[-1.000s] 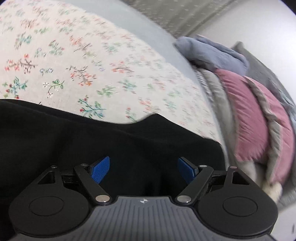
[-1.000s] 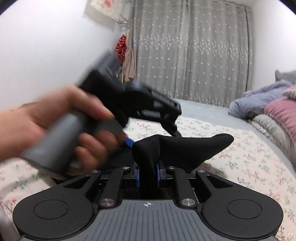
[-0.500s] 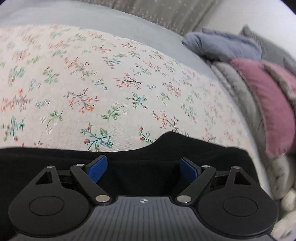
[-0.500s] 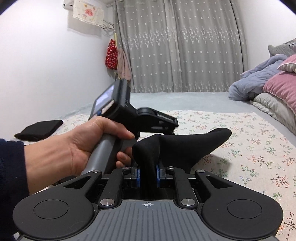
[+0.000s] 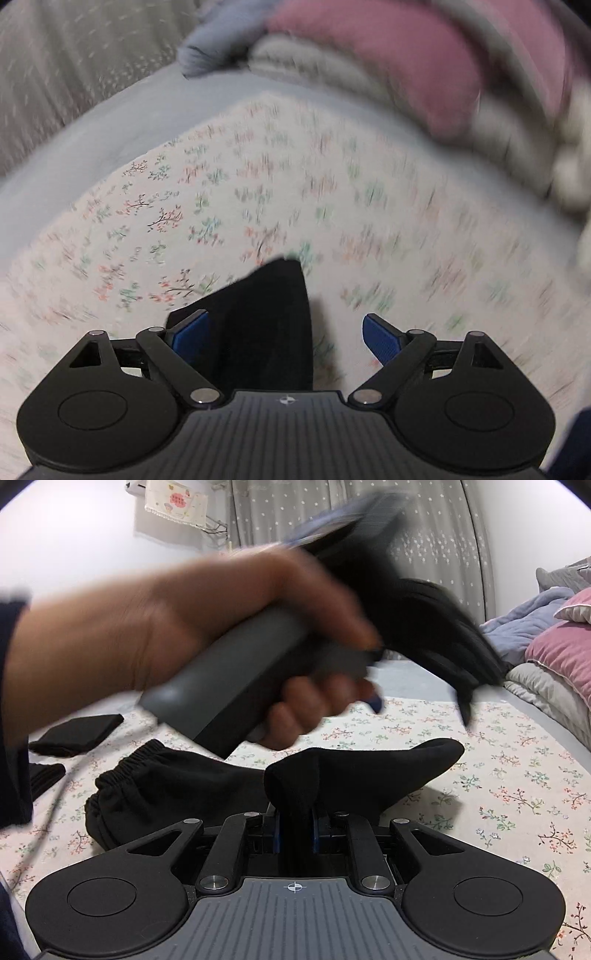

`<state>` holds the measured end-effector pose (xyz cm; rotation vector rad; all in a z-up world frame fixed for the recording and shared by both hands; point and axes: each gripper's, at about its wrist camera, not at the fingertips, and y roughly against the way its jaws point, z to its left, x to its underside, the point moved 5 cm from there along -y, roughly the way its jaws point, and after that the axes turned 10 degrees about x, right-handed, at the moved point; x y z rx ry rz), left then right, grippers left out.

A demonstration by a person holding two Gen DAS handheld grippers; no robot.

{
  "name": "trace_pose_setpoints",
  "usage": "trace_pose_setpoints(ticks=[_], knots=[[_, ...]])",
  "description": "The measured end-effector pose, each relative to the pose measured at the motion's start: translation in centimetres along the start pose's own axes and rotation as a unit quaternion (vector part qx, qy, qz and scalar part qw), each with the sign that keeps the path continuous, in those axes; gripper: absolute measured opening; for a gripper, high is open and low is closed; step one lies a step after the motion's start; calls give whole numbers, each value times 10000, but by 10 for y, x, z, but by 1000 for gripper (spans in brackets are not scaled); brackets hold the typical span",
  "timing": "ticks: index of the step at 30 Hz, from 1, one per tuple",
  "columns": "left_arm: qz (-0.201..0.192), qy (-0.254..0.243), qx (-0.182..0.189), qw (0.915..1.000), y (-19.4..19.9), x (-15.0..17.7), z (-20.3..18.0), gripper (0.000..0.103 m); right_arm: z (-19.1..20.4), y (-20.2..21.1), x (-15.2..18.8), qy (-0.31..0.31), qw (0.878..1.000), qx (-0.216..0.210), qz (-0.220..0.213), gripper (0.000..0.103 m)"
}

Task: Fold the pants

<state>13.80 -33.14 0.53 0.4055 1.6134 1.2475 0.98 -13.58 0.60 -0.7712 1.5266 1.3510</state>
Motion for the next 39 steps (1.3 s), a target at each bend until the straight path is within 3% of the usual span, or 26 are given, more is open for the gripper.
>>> trace_pose_setpoints(ticks=[3, 7, 11, 12, 14, 17, 20, 23, 29, 34, 39], knots=[[531, -609, -520, 9954, -23, 1, -14, 98, -2, 0, 0, 25, 10000, 49, -3, 15], [878, -785, -914, 9888, -39, 0, -10, 88, -7, -1, 0, 58, 9999, 100, 13, 15], [1061, -599, -985, 9877, -44, 2, -5, 46, -7, -3, 0, 96, 9999, 39, 21, 15], [1004, -472, -932, 9895, -41, 4, 0, 36, -7, -3, 0, 108, 9999, 38, 27, 15], [745, -86, -871, 9934, -28, 2, 13, 24, -6, -5, 0, 137, 9999, -2, 27, 14], [234, 698, -554, 9957, -7, 2, 44, 22, -7, -6, -1, 116, 9999, -4, 6, 14], [-235, 1405, -225, 9896, 15, 15, 78, 21, -5, -3, -3, 129, 9998, 42, -115, 13], [-678, 1935, 76, 9787, 35, 35, 109, 21, 2, 4, -7, 250, 9992, 52, -305, 13], [-1595, 2905, 639, 9413, 84, 92, 155, 21, 26, 22, -13, 813, 9936, 32, -779, 13], [-2084, 3307, 799, 9170, 106, 136, 187, 20, 57, 32, -14, 1303, 9863, -100, -1005, 13], [-2655, 3664, 1017, 8860, 118, 172, 216, 20, 96, 32, -21, 1492, 9823, -273, -1103, 13]])
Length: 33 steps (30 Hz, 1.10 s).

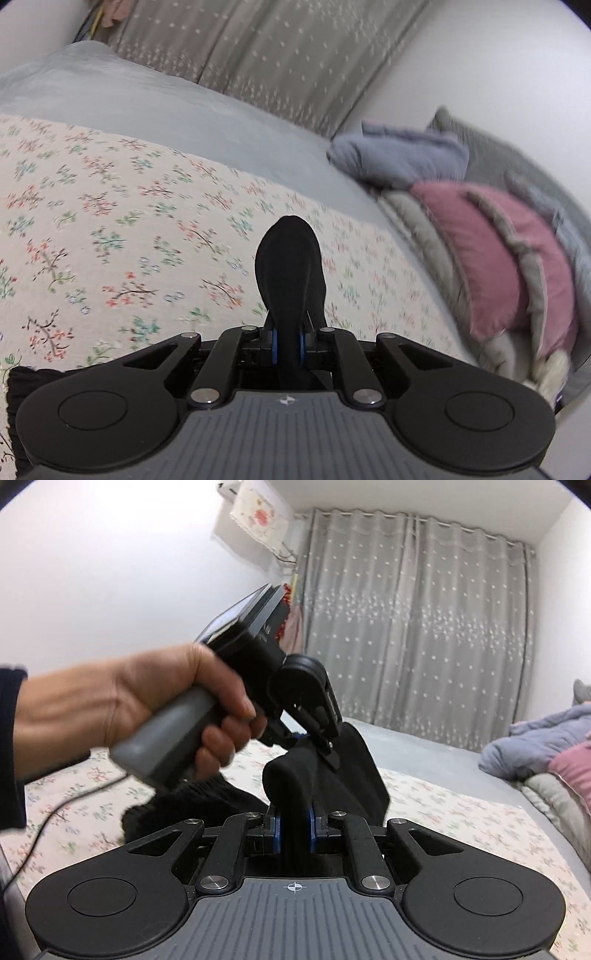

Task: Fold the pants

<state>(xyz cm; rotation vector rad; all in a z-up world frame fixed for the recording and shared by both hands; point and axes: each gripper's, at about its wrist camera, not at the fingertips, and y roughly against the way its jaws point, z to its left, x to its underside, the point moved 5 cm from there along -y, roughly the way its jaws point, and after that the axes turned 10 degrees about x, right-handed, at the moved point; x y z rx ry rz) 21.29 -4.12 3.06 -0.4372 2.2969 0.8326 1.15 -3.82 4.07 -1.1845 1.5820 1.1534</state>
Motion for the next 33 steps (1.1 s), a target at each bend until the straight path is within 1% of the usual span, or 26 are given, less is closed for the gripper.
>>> trace_pose_setpoints(ticks=[2, 5, 9, 12, 14, 16, 19, 22, 24, 26, 27, 29, 30, 31, 32, 33], knots=[[-27, 156, 98, 9998, 9, -6, 12, 20, 22, -3, -4, 232, 9997, 25, -44, 13], [-161, 97, 240, 9995, 25, -21, 26, 20, 55, -9, -9, 527, 9986, 43, -82, 13], [-176, 398, 337, 9985, 43, -24, 67, 20, 98, -19, -19, 714, 9974, 45, -81, 13], [-215, 626, 367, 9971, 54, -21, 91, 20, 117, -27, -26, 459, 9989, 27, 100, 13], [-233, 795, 426, 9957, 60, -17, 105, 20, 130, -29, -28, 466, 9988, 57, 166, 13], [-147, 851, 354, 9956, 59, -10, 119, 20, 144, -31, -25, 697, 9973, 101, 196, 13], [114, 1028, 160, 9945, 56, 0, 145, 21, 164, -39, -16, 1190, 9923, 182, 285, 13], [132, 1134, 125, 9934, 58, 4, 159, 21, 181, -46, -5, 1431, 9889, 125, 374, 13], [169, 1031, 121, 9945, 57, 8, 159, 24, 191, -52, 0, 1632, 9859, 130, 347, 13], [292, 985, 56, 9947, 59, 14, 164, 28, 202, -55, 9, 1782, 9832, 145, 364, 13], [318, 981, 16, 9947, 59, 16, 166, 30, 204, -58, 15, 1827, 9821, 137, 438, 14], [290, 969, -37, 9949, 61, 18, 167, 34, 210, -64, 25, 1898, 9801, 146, 557, 14], [263, 943, -82, 9952, 64, 18, 166, 38, 211, -65, 30, 1947, 9790, 157, 581, 15], [254, 903, -142, 9955, 64, 18, 166, 40, 213, -67, 34, 2004, 9779, 172, 577, 16], [253, 834, -182, 9960, 66, 18, 165, 42, 214, -67, 36, 2056, 9769, 176, 553, 20], [228, 777, -205, 9965, 68, 18, 164, 43, 217, -66, 37, 2068, 9768, 147, 530, 27]])
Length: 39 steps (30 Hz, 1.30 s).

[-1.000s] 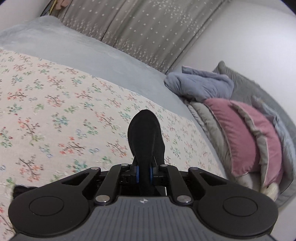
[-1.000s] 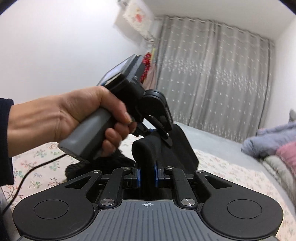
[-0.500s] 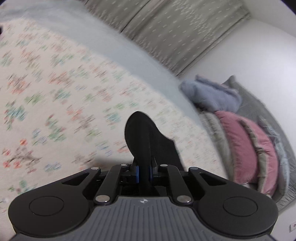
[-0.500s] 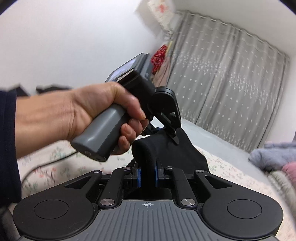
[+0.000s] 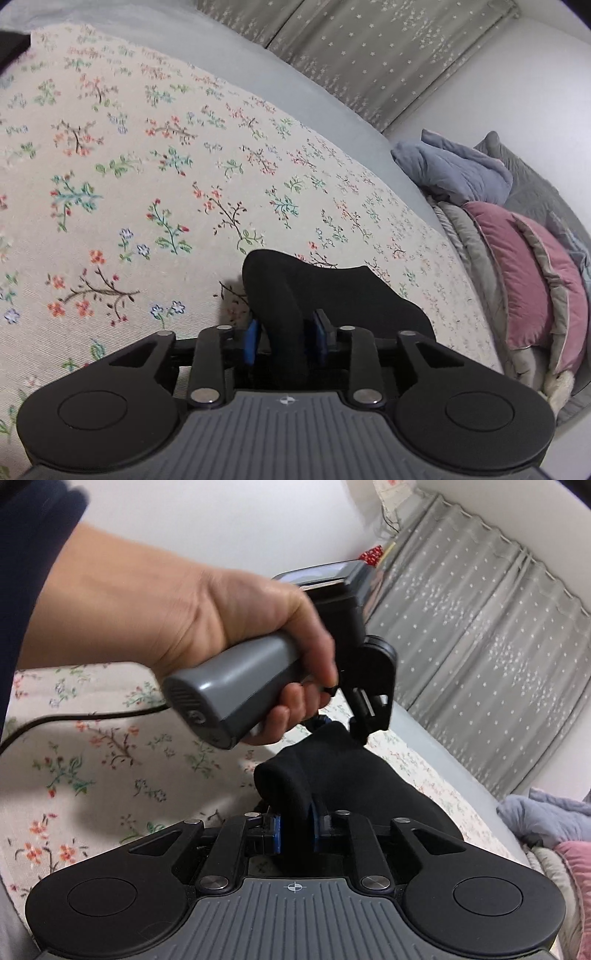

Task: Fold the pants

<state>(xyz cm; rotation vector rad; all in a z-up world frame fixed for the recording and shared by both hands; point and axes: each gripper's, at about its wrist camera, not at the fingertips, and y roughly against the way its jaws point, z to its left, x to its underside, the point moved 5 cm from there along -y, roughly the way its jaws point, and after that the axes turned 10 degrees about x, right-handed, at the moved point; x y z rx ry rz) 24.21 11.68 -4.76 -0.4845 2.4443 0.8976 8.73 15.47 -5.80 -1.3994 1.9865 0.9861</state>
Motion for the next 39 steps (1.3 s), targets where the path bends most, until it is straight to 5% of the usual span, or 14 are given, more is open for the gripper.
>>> trace_pose_setpoints(ticks=[3, 8, 10, 13, 15, 16, 18, 21, 29, 39], knots=[[-213, 0, -140, 9997, 12, -3, -1, 45, -3, 10, -2, -314, 9982, -510, -14, 59], [-607, -274, -515, 9965, 47, -6, -22, 45, -62, 52, -5, -1630, 9743, -1543, -208, 59], [-849, -746, -573, 9919, 66, -3, -46, 45, -99, 65, 1, -2141, 9596, -1791, -348, 57], [-961, -1176, -510, 9871, 78, 10, -81, 45, -157, 60, 21, -2816, 9477, -1481, -253, 52], [-853, -1307, -767, 9848, 73, 25, -99, 44, -193, 38, 44, -3347, 9357, -1107, 120, 31], [-780, -1335, -1025, 9826, 69, 33, -103, 44, -206, 25, 57, -3603, 9269, -987, 369, 30], [-642, -1612, -1623, 9714, 60, 51, -112, 44, -217, 2, 85, -3893, 9134, -841, 844, 26], [-523, -2153, -1840, 9576, 54, 79, -125, 44, -200, -16, 111, -3865, 9078, -997, 1290, 26], [-379, -1991, -1966, 9593, 47, 98, -111, 45, -148, -12, 129, -3051, 9421, -648, 1228, 27], [-326, -1816, -1946, 9634, 40, 99, -111, 46, -141, -22, 123, -2577, 9568, -430, 1276, 28]])
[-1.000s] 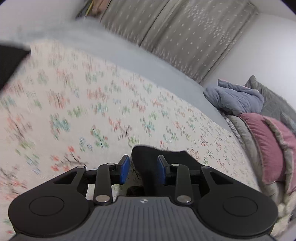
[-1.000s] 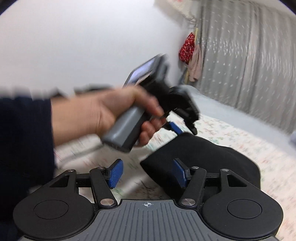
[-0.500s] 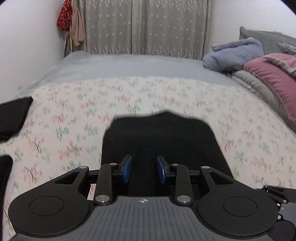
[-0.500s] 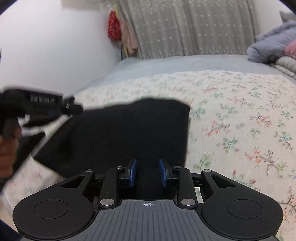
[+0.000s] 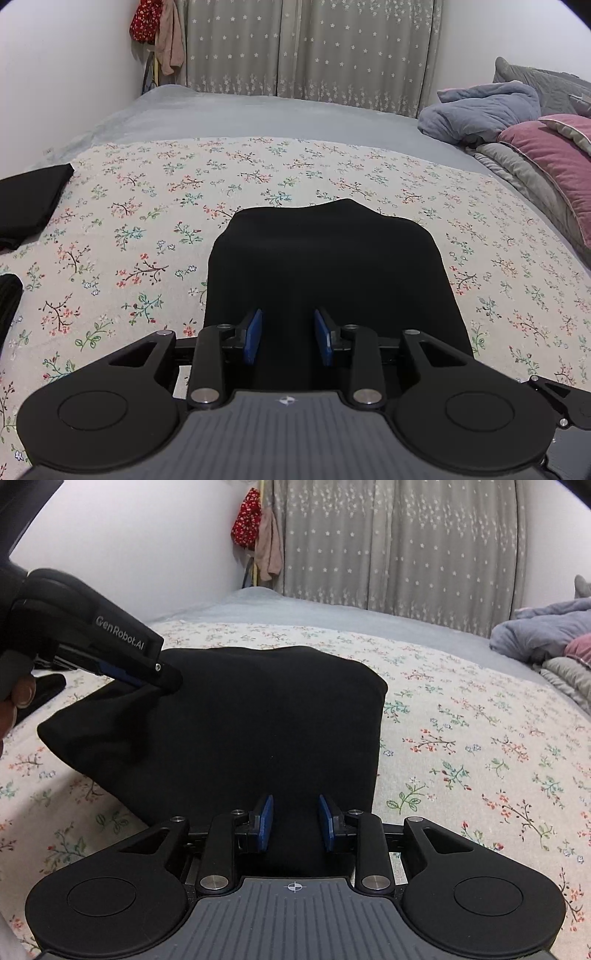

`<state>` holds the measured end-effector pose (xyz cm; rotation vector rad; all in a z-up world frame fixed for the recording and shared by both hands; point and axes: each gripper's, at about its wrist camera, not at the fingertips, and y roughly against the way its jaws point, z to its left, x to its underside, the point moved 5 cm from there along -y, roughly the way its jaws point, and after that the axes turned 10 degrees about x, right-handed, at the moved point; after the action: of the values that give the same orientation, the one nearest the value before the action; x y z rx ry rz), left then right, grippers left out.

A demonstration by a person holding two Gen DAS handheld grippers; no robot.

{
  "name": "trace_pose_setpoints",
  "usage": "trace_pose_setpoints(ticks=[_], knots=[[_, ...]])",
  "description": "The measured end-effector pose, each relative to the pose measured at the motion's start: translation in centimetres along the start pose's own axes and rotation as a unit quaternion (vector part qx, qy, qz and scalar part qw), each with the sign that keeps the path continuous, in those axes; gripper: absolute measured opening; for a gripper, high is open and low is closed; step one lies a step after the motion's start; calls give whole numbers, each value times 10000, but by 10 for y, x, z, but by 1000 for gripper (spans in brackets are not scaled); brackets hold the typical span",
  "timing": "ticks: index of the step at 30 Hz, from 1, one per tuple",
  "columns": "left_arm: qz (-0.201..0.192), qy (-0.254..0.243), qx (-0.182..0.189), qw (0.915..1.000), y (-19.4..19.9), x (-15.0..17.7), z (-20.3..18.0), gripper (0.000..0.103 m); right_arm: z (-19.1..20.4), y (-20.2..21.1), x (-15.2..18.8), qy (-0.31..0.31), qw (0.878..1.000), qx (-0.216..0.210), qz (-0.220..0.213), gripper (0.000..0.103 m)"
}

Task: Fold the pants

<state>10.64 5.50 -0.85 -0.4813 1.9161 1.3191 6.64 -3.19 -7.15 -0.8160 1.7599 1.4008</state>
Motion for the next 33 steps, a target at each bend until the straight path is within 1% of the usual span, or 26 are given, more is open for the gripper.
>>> trace_pose_setpoints(ticks=[1, 2, 4, 5, 6, 7, 8, 9, 10, 11, 12, 13, 15, 16, 18, 19, 20, 21, 24, 25, 26, 28, 30, 31, 33], knots=[[15, 46, 71, 10000, 0, 0, 2, 46, 0, 1, 0, 19, 10000, -11, 28, 28], [35, 161, 216, 9996, 0, -2, 6, 46, 0, 1, 0, 13, 10000, -13, 26, 28], [35, 574, 653, 9962, 3, -6, 20, 52, -1, 1, 0, -7, 10000, -38, 33, 28], [-4, 799, 825, 9934, 4, -8, 29, 62, -2, 2, -1, -40, 10000, -75, 44, 28], [-85, 1027, 940, 9902, 6, -11, 40, 77, -5, 3, -2, -90, 9998, -146, 65, 28], [-162, 1183, 969, 9881, 8, -13, 49, 88, -10, 4, -4, -178, 9995, -251, 95, 29], [-217, 1296, 907, 9872, 8, -14, 57, 102, -17, 5, -8, -361, 9984, -414, 158, 37], [-263, 1379, 860, 9864, 7, -15, 65, 103, -26, 5, -11, -614, 9963, -563, 215, 60], [-238, 1439, 898, 9852, 4, -15, 69, 103, -38, 5, -16, -985, 9921, -739, 248, 72], [-176, 1552, 1014, 9825, 1, -14, 74, 103, -50, 6, -20, -1370, 9862, -905, 227, 85], [-111, 1721, 1167, 9781, -3, -13, 77, 103, -61, 4, -23, -1728, 9793, -1040, 198, 85], [-40, 1892, 1319, 9730, -7, -12, 80, 103, -73, 1, -25, -2116, 9698, -1186, 242, 85], [91, 2110, 1520, 9655, -14, -10, 84, 103, -94, -14, -24, -2835, 9464, -1469, 486, 85], [140, 2177, 1548, 9636, -18, -10, 85, 103, -103, -23, -20, -3149, 9334, -1598, 638, 85], [240, 2273, 1584, 9606, -25, -7, 88, 103, -112, -41, -13, -3517, 9134, -1831, 916, 85], [303, 2335, 1632, 9581, -29, -7, 89, 103, -114, -49, -10, -3601, 9075, -1896, 1039, 85], [364, 2422, 1711, 9543, -34, -6, 91, 103, -115, -56, -6, -3629, 9048, -1921, 1132, 85], [419, 2548, 1825, 9487, -38, -4, 93, 103, -114, -59, -4, -3610, 9049, -1945, 1142, 85], [583, 3010, 2211, 9258, -51, 0, 100, 103, -109, -64, -8, -3474, 9084, -2049, 1106, 85], [617, 3093, 2309, 9204, -55, 1, 101, 103, -108, -66, -10, -3476, 9071, -2091, 1123, 85], [636, 3114, 2385, 9177, -56, 2, 101, 103, -106, -69, -11, -3479, 9056, -2140, 1143, 85], [661, 3058, 2501, 9163, -59, 2, 98, 103, -103, -73, -12, -3439, 9048, -2225, 1167, 85], [709, 2959, 2594, 9166, -62, 2, 93, 103, -100, -77, -13, -3358, 9068, -2263, 1169, 85], [732, 2918, 2610, 9173, -65, 1, 92, 103, -99, -80, -14, -3375, 9067, -2250, 1154, 85], [729, 2836, 2588, 9205, -67, 0, 89, 103, -96, -82, -16, -3261, 9114, -2241, 1130, 85]])
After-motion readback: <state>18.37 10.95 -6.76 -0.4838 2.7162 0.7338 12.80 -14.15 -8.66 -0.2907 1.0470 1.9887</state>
